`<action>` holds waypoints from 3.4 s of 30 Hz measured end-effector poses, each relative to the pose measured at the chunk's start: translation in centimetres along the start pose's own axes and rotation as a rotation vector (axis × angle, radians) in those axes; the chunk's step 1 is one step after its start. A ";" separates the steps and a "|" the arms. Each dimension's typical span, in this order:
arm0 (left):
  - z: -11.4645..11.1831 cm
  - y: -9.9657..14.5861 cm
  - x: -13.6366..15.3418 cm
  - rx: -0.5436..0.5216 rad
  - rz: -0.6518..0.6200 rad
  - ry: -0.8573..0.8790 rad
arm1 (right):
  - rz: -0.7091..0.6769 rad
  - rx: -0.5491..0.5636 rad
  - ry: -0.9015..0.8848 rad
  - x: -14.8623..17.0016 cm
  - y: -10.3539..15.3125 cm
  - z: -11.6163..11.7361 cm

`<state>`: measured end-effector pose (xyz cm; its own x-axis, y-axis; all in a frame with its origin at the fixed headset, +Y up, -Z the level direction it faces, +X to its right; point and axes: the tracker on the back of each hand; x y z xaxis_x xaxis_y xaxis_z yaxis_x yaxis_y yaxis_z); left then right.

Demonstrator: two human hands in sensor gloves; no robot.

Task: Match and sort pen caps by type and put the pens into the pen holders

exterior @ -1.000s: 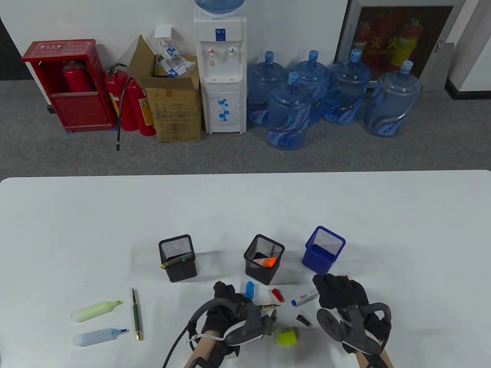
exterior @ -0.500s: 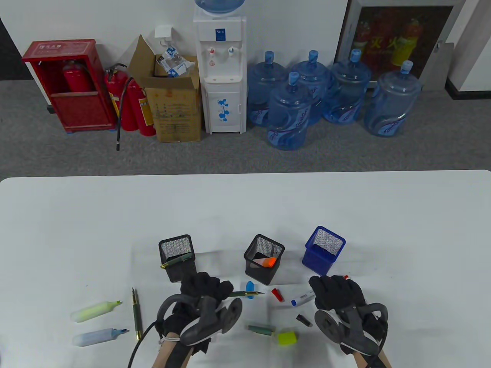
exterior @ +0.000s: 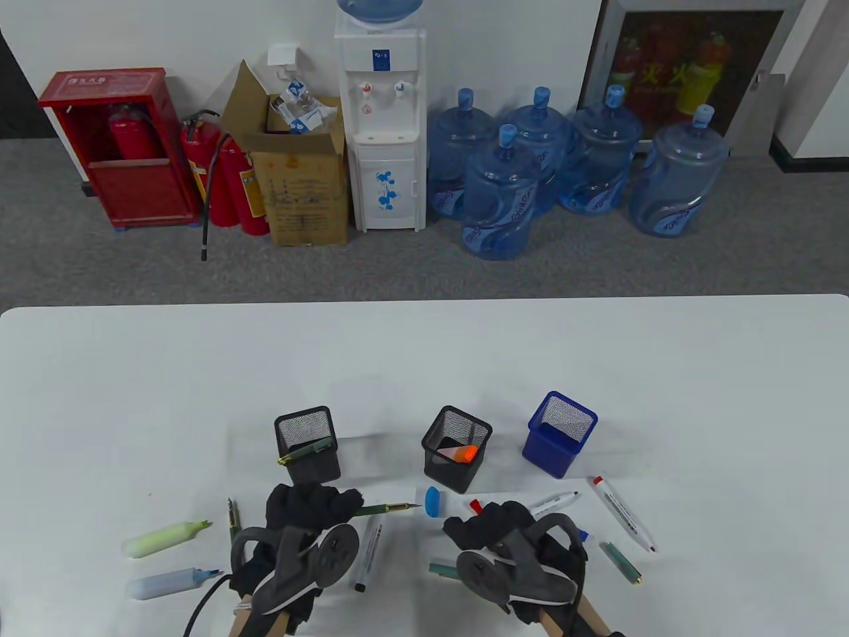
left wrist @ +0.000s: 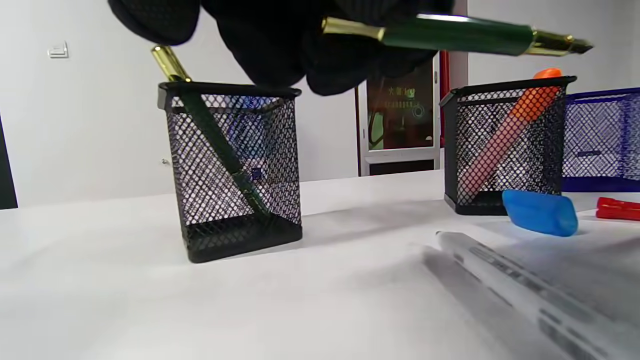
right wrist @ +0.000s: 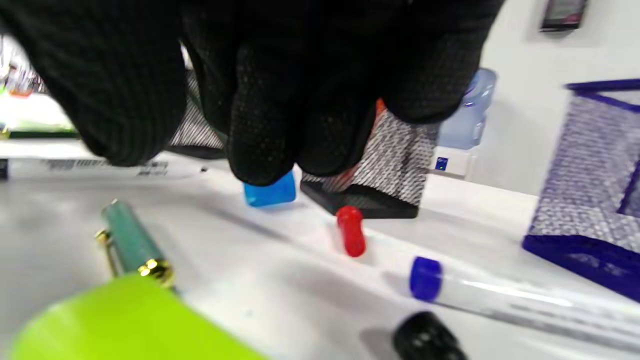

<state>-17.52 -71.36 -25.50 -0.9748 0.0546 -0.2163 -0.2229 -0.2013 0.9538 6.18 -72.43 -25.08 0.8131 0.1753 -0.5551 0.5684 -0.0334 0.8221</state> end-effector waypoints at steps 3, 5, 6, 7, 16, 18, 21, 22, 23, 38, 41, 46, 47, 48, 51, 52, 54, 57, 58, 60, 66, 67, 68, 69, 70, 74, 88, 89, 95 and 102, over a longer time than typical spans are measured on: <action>-0.2 0.2 0.6 0.007 0.020 0.032 | -0.006 -0.071 0.051 -1.4 -0.8 0.5; -0.3 0.2 0.9 0.006 0.027 0.038 | -0.004 -0.108 0.080 -2.0 -1.1 0.9; -0.3 0.2 0.9 0.006 0.028 0.040 | 0.004 -0.122 0.098 -2.2 -1.2 1.0; -0.4 0.3 1.0 0.008 0.029 0.042 | 0.013 -0.135 0.122 -2.4 -1.2 1.2; -0.5 0.2 0.9 0.022 0.024 0.038 | 0.048 -0.101 0.095 -3.2 -0.9 2.1; -0.6 0.2 1.0 0.024 0.029 0.040 | 0.051 -0.095 0.098 -3.3 -0.9 2.1; -0.6 0.2 1.3 0.017 0.044 0.076 | 0.050 -0.102 0.080 -3.3 -0.9 2.3; -0.6 0.2 1.4 0.013 0.049 0.090 | 0.049 -0.101 0.062 -3.2 -0.8 2.4; -0.6 0.2 1.5 0.006 0.052 0.102 | 0.049 -0.108 0.044 -2.9 -0.8 2.5; -0.8 0.3 0.6 -0.019 -0.013 0.275 | 0.196 0.235 -0.176 2.0 1.7 0.9; -0.9 0.3 -0.1 -0.016 -0.036 0.256 | 0.177 0.256 -0.151 1.5 1.6 1.0; -1.0 0.2 -1.1 -0.014 -0.057 0.239 | 0.176 0.263 -0.150 1.3 1.5 1.0; -1.0 0.2 -1.1 -0.014 -0.058 0.239 | 0.178 0.262 -0.145 1.3 1.5 1.0; -1.1 0.2 -1.3 -0.009 -0.061 0.240 | 0.180 0.267 -0.141 1.4 1.6 1.0; -1.3 0.3 -1.5 -0.002 -0.067 0.246 | 0.181 0.272 -0.159 1.4 1.6 0.9; -1.4 0.3 -1.7 0.002 -0.071 0.254 | 0.178 0.270 -0.159 1.4 1.6 1.0; -1.4 0.3 -2.2 -0.006 -0.078 0.251 | 0.164 0.273 -0.150 1.2 1.5 1.0; -1.6 0.4 -3.3 -0.017 -0.101 0.235 | 0.150 0.278 -0.146 0.8 1.5 0.8; -1.6 0.4 -3.8 -0.018 -0.105 0.225 | 0.150 0.275 -0.144 0.8 1.5 0.8; -1.8 0.4 -5.0 -0.044 -0.133 0.189 | 0.142 0.275 -0.148 0.7 1.4 0.8; -1.8 0.0 -6.1 -0.063 -0.145 0.183 | 0.150 0.277 -0.157 1.5 1.8 0.9; -1.8 0.0 -6.0 -0.061 -0.149 0.188 | 0.140 0.272 -0.155 1.3 1.7 0.8; -1.7 0.0 -5.8 -0.083 -0.145 0.194 | 0.135 0.274 -0.160 1.2 1.7 0.8; -1.7 -0.1 -5.5 -0.060 -0.156 0.206 | 0.119 0.272 -0.178 1.0 1.6 0.9; -1.6 0.0 -5.2 -0.059 -0.147 0.235 | 0.120 0.268 -0.187 0.7 1.4 0.7; -1.3 0.2 -4.5 -0.056 -0.147 0.228 | 0.103 0.279 -0.180 0.2 1.3 0.7; 8.3 -0.4 4.9 -0.300 0.098 0.073 | 0.228 0.312 -0.153 3.1 2.4 0.9; 8.9 -0.6 5.4 -0.313 0.124 0.021 | 0.230 0.306 -0.154 3.3 2.5 1.0; 8.7 -2.6 5.9 -0.208 0.236 -0.128 | 0.253 0.306 -0.180 4.0 2.7 1.2; 5.1 -5.2 3.7 -0.141 0.256 -0.285 | 0.250 0.285 -0.158 4.0 2.8 1.0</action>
<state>-19.94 -65.16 -30.20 -0.9621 0.2498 0.1097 0.0085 -0.3744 0.9272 11.14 -72.85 -25.14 0.9273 -0.0249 -0.3735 0.3449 -0.3314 0.8782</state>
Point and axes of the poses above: the tracker on the back of each hand, its own x axis roughly to the little-finger side, its own y axis roughly from the fingertips to the wrist, z = x × y, and after that the axes turned 3 degrees about -x, right-handed
